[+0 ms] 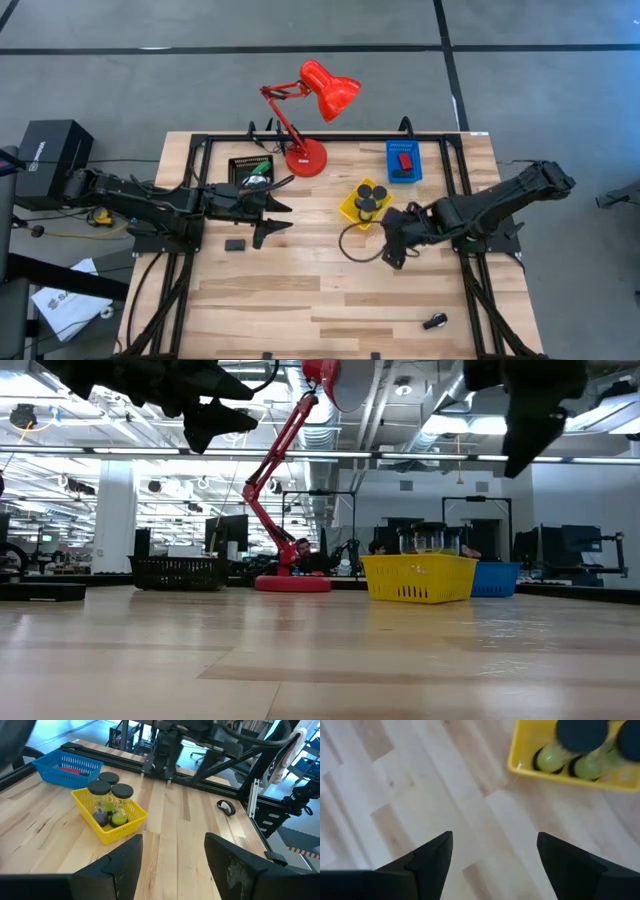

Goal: Pick & Place Office items
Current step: Put the black wrist watch into the black bin

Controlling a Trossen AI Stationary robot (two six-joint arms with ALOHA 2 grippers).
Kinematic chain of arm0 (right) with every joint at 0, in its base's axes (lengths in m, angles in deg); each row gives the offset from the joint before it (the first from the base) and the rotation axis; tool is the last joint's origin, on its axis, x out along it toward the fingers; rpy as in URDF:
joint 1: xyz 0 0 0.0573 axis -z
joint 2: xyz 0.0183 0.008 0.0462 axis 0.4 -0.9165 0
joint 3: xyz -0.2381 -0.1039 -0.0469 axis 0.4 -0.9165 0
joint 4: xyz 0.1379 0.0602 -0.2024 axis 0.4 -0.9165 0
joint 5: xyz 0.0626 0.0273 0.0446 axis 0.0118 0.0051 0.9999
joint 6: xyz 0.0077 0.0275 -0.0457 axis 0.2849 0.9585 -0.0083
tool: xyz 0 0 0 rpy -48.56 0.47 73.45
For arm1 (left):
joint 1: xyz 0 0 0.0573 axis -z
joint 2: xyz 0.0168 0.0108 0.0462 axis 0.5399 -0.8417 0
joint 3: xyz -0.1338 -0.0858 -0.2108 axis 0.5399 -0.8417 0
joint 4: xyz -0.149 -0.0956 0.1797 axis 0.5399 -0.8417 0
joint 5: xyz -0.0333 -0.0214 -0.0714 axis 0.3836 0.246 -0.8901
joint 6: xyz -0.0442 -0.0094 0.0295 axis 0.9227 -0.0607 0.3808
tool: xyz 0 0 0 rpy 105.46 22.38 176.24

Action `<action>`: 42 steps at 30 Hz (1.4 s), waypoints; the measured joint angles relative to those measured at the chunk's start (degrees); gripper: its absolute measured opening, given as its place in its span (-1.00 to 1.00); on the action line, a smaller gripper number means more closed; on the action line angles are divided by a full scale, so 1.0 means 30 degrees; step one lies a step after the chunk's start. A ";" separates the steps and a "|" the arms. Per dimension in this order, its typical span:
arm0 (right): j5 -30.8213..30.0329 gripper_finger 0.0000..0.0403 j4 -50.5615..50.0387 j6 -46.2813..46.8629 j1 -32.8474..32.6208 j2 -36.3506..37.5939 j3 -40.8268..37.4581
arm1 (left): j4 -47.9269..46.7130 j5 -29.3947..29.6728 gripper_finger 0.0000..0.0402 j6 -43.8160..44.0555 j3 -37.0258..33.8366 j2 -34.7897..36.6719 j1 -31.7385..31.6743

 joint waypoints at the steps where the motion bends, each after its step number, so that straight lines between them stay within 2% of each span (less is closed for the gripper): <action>1: 0.0000 0.39 -0.0027 0.0431 -0.0411 -0.0007 0.0000 | 0.0000 0.0000 0.04 0.0000 0.0000 0.0000 0.0003; 9: 0.0016 0.39 0.0068 0.1148 -0.4516 -0.0007 -0.0048 | 0.0000 0.0000 0.04 0.0000 0.0000 0.0000 0.0000; 15: 0.0003 0.39 0.0690 0.2792 -0.6877 -0.0022 -0.0379 | 0.0000 -0.0004 0.04 0.0488 0.0000 0.0000 0.0000; 21: 0.0452 0.39 0.1048 0.3048 -0.8855 -0.0811 -0.0371 | -0.0001 -0.0006 0.04 0.0495 0.0000 0.0000 0.0007; 26: 0.0586 0.39 0.1484 0.3048 -1.0068 -0.2582 -0.0373 | -0.0007 0.0000 0.04 0.0495 0.0007 0.0000 0.0007; 29: 0.2213 0.39 0.1608 0.2933 -1.0446 -0.3953 -0.0399 | -0.0007 0.0000 0.04 0.0496 0.0007 0.0001 0.0007; 35: 0.7399 0.39 0.1786 0.2881 -1.0408 -0.6663 -0.0233 | -0.0007 0.0000 0.04 0.0503 0.0007 0.0001 0.0004; 40: 1.2557 0.39 0.1867 0.1979 -1.0403 -0.8462 -0.0226 | 0.0000 -0.0007 0.04 0.0510 0.0007 0.0007 0.0001; 42: 1.3187 0.39 0.2047 0.1849 -1.0416 -0.8995 -0.0226 | -0.0007 -0.0007 0.04 0.0510 0.0007 0.0006 0.0007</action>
